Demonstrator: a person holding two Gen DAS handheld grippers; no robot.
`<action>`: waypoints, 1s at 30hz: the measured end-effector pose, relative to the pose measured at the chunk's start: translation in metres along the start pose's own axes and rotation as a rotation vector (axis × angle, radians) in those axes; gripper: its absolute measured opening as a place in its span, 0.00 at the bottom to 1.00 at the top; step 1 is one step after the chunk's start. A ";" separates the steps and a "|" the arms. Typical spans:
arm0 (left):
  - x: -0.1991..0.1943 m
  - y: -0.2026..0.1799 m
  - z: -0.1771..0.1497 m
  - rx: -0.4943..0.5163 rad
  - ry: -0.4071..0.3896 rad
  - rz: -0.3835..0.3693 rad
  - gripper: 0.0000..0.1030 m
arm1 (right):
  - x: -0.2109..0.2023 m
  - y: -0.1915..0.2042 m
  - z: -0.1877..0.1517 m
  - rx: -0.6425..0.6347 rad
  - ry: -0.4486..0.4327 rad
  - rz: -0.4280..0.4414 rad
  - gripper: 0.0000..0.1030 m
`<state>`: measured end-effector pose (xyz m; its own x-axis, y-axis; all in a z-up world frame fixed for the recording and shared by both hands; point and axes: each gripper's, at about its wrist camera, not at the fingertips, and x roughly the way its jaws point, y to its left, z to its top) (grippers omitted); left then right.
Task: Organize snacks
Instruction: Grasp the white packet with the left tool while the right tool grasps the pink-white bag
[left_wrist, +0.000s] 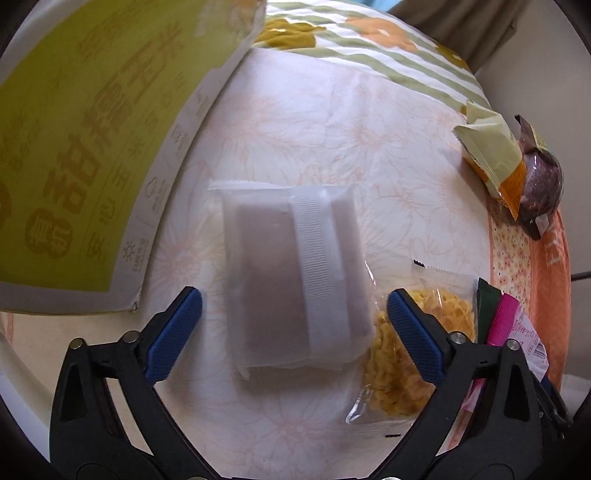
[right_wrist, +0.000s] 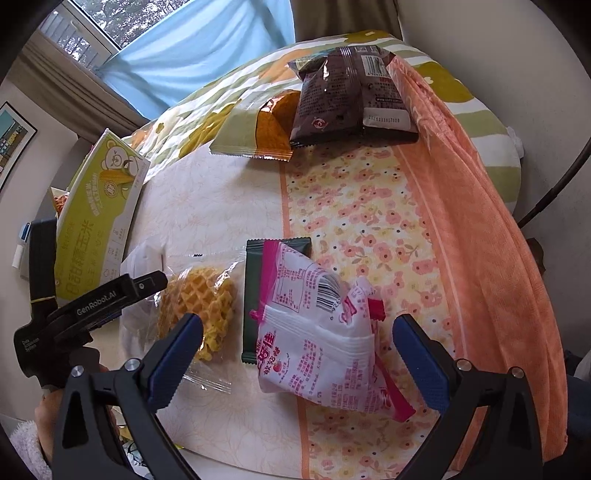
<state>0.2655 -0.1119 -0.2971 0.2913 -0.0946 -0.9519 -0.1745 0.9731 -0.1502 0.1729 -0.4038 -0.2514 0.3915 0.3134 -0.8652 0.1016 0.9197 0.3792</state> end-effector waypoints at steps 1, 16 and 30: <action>0.002 0.003 0.000 -0.012 0.003 -0.008 0.91 | 0.001 0.000 -0.001 0.000 0.002 -0.003 0.99; 0.002 -0.030 -0.005 0.243 -0.012 0.078 0.68 | 0.007 0.001 -0.006 -0.001 0.000 -0.050 0.99; -0.006 -0.022 -0.006 0.285 0.013 0.041 0.58 | 0.009 0.006 -0.007 -0.026 0.001 -0.095 0.82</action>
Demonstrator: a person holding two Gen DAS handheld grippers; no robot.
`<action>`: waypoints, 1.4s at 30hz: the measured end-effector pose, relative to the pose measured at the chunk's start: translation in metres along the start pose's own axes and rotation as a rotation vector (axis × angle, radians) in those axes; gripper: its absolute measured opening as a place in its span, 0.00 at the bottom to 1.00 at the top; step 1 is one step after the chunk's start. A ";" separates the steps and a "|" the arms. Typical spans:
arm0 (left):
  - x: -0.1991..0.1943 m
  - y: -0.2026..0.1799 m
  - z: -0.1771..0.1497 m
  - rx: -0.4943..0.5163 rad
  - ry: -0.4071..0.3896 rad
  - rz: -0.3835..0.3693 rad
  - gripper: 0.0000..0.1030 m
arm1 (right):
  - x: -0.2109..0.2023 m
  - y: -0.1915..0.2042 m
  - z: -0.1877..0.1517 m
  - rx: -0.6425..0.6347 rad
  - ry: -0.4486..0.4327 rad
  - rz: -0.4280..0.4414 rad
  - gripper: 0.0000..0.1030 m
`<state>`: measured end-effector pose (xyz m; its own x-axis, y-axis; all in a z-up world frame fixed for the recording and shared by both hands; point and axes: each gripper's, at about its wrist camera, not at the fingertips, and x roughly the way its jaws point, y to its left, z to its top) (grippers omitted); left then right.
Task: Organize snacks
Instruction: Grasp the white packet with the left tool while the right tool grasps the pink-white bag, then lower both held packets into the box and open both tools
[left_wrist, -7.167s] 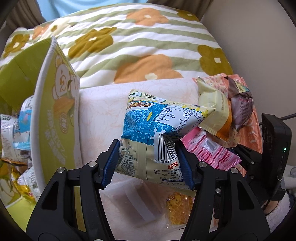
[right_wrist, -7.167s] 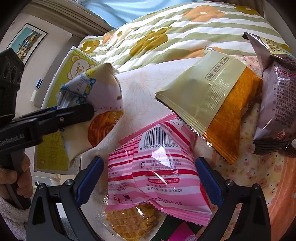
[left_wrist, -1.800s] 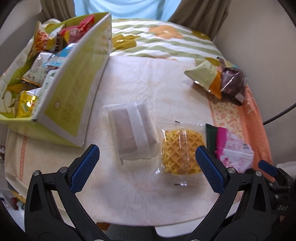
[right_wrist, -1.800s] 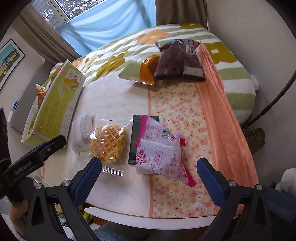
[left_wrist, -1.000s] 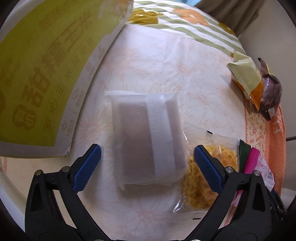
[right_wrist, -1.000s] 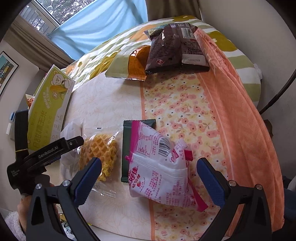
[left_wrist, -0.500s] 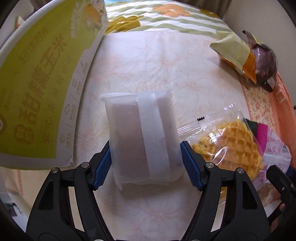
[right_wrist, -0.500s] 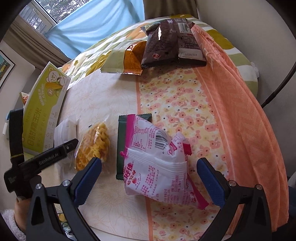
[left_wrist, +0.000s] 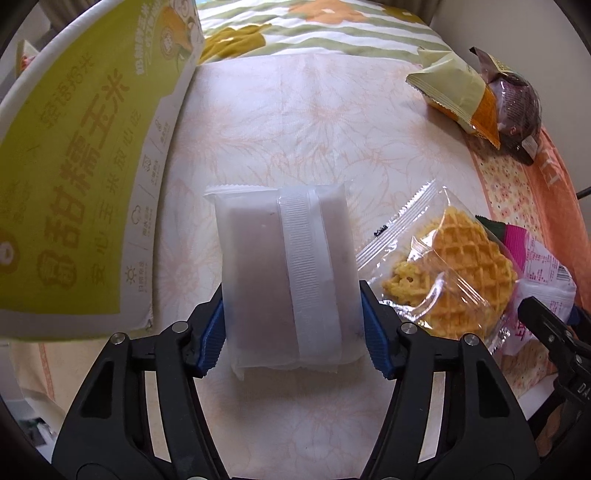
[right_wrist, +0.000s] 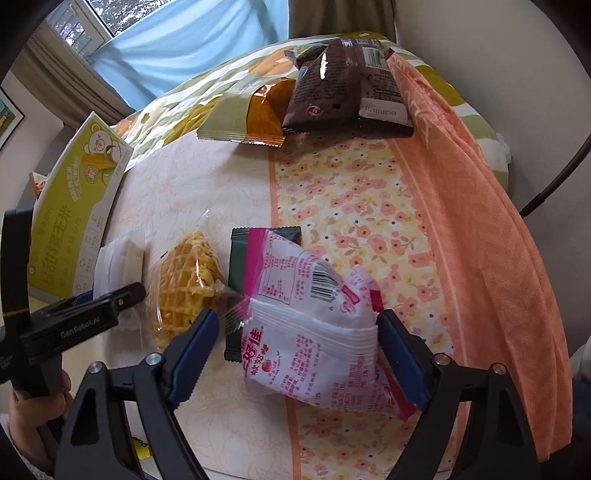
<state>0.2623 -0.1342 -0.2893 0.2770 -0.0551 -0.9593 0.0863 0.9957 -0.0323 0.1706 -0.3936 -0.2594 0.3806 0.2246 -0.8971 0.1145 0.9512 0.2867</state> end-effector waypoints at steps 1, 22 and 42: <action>-0.002 0.001 -0.002 -0.006 -0.002 -0.005 0.58 | 0.000 -0.001 -0.001 -0.002 0.003 -0.003 0.82; -0.076 -0.018 -0.027 -0.021 -0.120 -0.100 0.58 | -0.042 -0.011 -0.014 -0.058 -0.084 -0.015 0.41; -0.224 0.060 -0.004 -0.186 -0.438 -0.195 0.58 | -0.151 0.083 0.040 -0.274 -0.302 0.195 0.41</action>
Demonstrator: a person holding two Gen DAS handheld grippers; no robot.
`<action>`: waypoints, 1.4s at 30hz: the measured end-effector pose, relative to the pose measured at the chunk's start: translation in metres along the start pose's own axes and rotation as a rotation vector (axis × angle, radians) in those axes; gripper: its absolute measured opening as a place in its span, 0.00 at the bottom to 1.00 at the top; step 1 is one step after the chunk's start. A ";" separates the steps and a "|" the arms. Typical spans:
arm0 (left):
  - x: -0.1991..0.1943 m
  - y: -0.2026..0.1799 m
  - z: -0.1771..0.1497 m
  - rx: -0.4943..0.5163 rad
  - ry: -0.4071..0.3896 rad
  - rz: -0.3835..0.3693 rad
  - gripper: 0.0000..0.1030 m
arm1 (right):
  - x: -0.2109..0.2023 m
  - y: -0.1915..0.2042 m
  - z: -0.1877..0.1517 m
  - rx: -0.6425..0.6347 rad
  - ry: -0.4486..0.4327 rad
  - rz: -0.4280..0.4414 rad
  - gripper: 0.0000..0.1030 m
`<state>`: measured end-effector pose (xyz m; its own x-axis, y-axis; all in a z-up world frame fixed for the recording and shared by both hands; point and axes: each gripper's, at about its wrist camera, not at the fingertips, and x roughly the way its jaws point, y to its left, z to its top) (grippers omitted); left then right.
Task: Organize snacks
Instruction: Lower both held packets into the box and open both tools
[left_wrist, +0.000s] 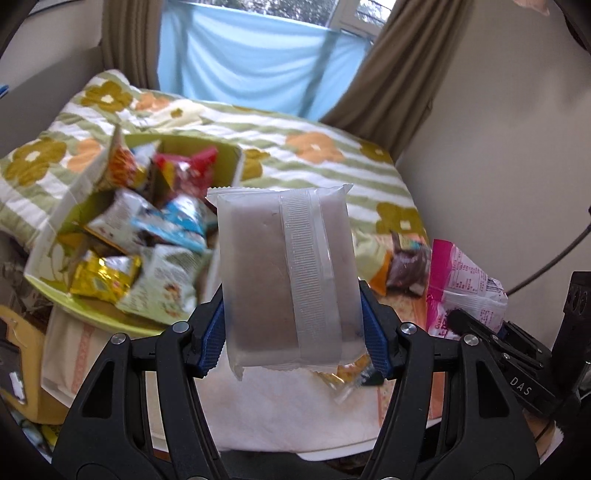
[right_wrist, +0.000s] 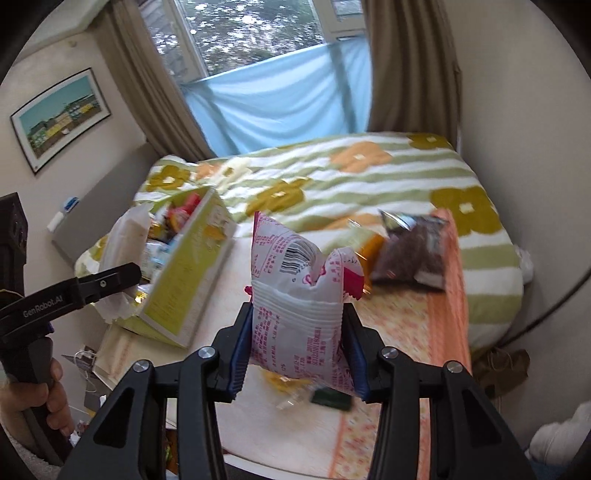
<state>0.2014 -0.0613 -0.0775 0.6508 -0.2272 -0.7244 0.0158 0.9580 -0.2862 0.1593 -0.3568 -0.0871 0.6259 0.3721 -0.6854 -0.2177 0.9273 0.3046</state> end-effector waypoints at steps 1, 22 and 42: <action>-0.004 0.009 0.006 -0.006 -0.009 0.006 0.58 | 0.000 0.000 0.000 0.000 0.000 0.000 0.41; 0.039 0.229 0.046 -0.041 0.169 0.061 0.58 | 0.147 0.201 0.052 -0.023 0.111 0.162 0.41; 0.032 0.243 0.026 0.044 0.222 0.076 0.99 | 0.172 0.209 0.033 0.040 0.210 0.119 0.41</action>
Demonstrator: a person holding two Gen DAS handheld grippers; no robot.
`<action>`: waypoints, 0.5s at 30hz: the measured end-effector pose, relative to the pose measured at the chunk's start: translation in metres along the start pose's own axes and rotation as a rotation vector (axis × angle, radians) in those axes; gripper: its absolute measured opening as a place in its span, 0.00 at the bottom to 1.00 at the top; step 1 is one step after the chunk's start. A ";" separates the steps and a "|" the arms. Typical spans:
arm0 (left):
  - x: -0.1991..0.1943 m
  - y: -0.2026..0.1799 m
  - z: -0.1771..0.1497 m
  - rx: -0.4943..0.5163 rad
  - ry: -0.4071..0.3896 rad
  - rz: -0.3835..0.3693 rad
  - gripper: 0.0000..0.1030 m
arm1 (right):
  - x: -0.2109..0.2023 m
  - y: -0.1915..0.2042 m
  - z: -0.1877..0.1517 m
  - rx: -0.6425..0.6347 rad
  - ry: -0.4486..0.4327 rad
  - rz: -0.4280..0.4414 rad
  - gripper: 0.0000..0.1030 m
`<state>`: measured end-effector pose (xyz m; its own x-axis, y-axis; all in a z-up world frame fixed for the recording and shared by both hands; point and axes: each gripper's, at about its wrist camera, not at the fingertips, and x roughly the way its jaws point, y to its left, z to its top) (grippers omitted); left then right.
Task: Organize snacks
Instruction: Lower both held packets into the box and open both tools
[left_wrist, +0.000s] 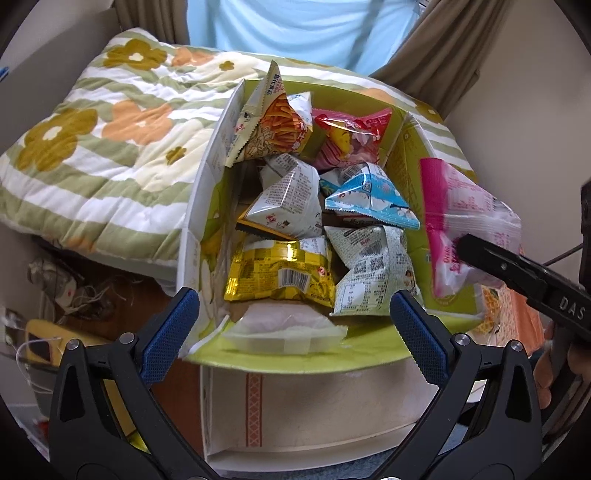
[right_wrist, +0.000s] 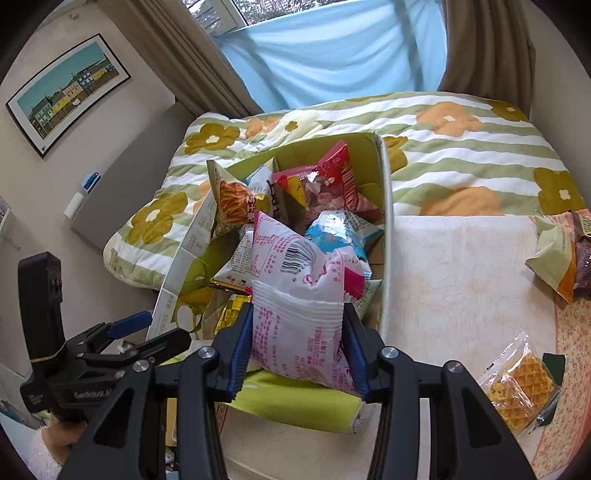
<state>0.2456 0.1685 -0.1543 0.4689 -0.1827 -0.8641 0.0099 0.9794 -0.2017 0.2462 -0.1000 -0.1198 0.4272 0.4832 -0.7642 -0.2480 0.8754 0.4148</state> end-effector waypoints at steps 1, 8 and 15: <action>-0.002 0.000 -0.002 0.003 -0.005 0.009 0.99 | 0.003 0.004 0.000 -0.007 0.010 0.008 0.41; -0.013 0.016 -0.013 -0.059 -0.027 0.023 0.99 | 0.029 0.030 0.004 -0.104 0.079 0.046 0.42; -0.018 0.026 -0.019 -0.097 -0.027 0.017 0.99 | 0.033 0.036 0.004 -0.105 0.051 0.103 0.92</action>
<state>0.2207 0.1960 -0.1523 0.4916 -0.1627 -0.8555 -0.0830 0.9692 -0.2320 0.2545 -0.0527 -0.1281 0.3507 0.5671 -0.7453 -0.3788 0.8137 0.4409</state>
